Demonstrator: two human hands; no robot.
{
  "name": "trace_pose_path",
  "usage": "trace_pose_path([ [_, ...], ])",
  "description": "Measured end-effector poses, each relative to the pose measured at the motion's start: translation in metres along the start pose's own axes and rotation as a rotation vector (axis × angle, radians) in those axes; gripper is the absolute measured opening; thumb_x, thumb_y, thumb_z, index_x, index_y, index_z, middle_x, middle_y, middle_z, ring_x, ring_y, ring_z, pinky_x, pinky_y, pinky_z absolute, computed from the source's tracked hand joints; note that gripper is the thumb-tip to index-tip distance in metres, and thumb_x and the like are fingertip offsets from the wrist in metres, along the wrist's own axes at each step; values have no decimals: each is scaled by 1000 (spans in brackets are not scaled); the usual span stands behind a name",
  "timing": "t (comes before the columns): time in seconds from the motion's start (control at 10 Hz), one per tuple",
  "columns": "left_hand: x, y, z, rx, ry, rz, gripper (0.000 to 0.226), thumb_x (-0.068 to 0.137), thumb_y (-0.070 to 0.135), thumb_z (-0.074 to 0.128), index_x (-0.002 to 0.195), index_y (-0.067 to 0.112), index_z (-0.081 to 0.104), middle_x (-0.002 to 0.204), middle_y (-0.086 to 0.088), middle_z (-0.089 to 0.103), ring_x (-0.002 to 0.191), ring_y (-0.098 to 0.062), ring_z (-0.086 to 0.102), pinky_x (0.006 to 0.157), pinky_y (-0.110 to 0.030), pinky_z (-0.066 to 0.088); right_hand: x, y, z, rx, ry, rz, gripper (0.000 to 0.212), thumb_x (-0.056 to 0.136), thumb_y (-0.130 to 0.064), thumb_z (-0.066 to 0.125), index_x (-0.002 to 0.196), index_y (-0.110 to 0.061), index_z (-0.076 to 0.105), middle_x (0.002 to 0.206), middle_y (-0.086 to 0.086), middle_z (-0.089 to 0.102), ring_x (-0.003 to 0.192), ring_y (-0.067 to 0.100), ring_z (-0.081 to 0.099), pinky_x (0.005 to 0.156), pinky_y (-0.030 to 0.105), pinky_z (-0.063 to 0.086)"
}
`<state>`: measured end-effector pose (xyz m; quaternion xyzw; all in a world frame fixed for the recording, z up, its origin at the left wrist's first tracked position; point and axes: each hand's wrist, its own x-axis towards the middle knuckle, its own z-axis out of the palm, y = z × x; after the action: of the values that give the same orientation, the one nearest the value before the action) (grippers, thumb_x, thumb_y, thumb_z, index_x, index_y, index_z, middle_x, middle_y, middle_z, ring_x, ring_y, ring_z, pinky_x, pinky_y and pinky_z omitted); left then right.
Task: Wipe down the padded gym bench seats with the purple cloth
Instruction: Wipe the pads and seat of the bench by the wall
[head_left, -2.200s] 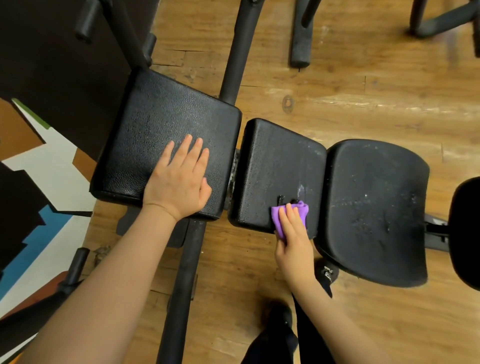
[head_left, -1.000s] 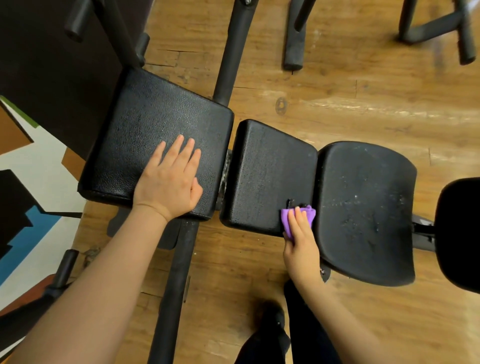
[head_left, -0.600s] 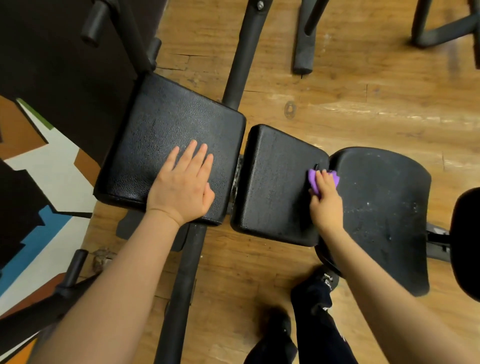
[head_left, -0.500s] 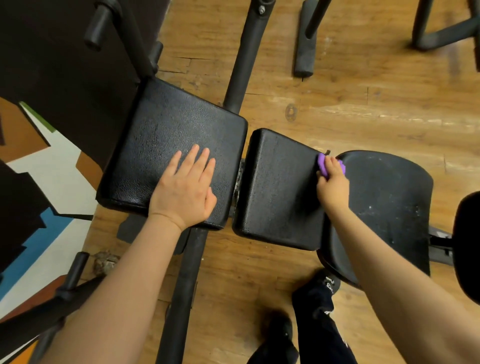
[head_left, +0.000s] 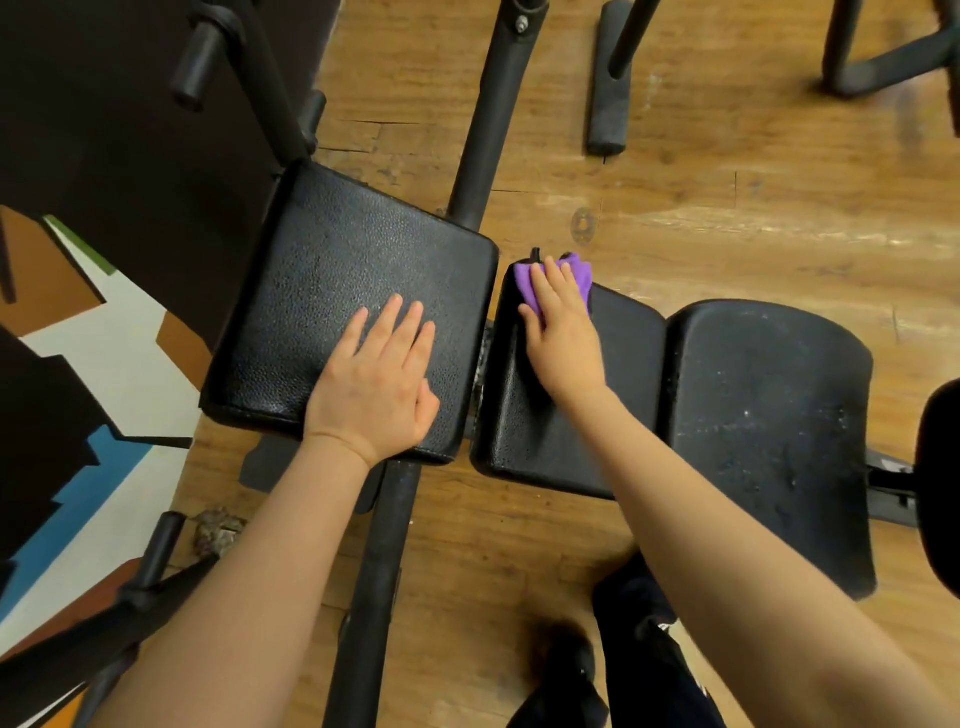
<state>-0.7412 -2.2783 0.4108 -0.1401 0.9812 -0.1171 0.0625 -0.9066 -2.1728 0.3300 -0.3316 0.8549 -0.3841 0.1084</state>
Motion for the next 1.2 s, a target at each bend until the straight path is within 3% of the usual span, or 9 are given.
trace_pose_path([
  [0.1, 0, -1, 0, -8, 5, -1, 59, 78, 28, 35, 123, -2, 60, 132, -21, 56, 126, -36, 50, 106, -49, 28, -17, 44, -19, -24, 10, 64, 44, 94, -7, 49, 138, -2, 43, 149, 14, 32, 140, 27, 25, 109, 17, 9],
  [0.2, -1, 0, 1, -2, 6, 0, 59, 78, 28, 35, 123, -1, 61, 132, -21, 56, 125, -36, 51, 106, -49, 28, -36, 83, -35, -49, 37, 269, 44, 96, -7, 46, 139, -1, 40, 151, 15, 30, 141, 25, 24, 110, 18, 11],
  [0.4, 0, 1, -1, 1, 8, 2, 59, 78, 28, 35, 122, -2, 61, 131, -21, 57, 124, -37, 52, 105, -48, 27, -34, 57, -17, -49, 131, 412, 44, 95, -7, 45, 138, 0, 41, 149, 17, 32, 141, 29, 22, 115, 31, 14],
  [0.6, 0, 1, -1, 8, 4, 6, 60, 78, 28, 35, 123, -2, 60, 132, -21, 56, 124, -37, 52, 106, -48, 26, -48, -13, 16, 12, 92, 65, 43, 89, -5, 52, 131, 5, 48, 141, 22, 42, 135, 37, 33, 108, 18, 7],
  [0.7, 0, 1, -1, 4, 2, 8, 59, 78, 27, 35, 123, -2, 60, 132, -21, 56, 124, -37, 52, 106, -48, 27, -58, 3, 4, -4, -24, -87, 46, 89, -13, 47, 133, 2, 48, 141, 20, 43, 135, 33, 33, 111, 26, 15],
  [0.8, -1, 1, -1, 3, -1, 6, 59, 78, 27, 35, 123, -2, 60, 132, -21, 56, 125, -37, 51, 106, -49, 26, -72, 48, -14, -53, -46, -60, 44, 90, -9, 49, 133, 2, 48, 141, 19, 42, 134, 29, 31, 111, 27, 16],
  [1.0, -1, 1, 1, 2, 5, 5, 59, 79, 27, 34, 124, -2, 59, 132, -21, 56, 125, -37, 51, 106, -49, 27, -82, 83, -27, -34, 96, 419, 43, 95, -7, 47, 138, -3, 42, 150, 13, 32, 141, 26, 24, 110, 22, 14],
  [1.1, -1, 0, 0, 4, 8, 1, 59, 79, 27, 34, 124, -2, 59, 133, -21, 56, 125, -37, 50, 106, -49, 27, -80, 45, -7, -44, 158, 412, 43, 93, -6, 48, 135, 0, 45, 147, 15, 36, 140, 30, 26, 113, 33, 18],
  [1.2, -1, 1, 1, 6, 12, 2, 59, 79, 27, 34, 124, -2, 60, 132, -21, 56, 125, -37, 51, 106, -49, 27, -91, -4, 18, -12, 141, 221, 42, 89, -7, 48, 129, 3, 51, 140, 20, 44, 133, 37, 35, 112, 33, 18],
])
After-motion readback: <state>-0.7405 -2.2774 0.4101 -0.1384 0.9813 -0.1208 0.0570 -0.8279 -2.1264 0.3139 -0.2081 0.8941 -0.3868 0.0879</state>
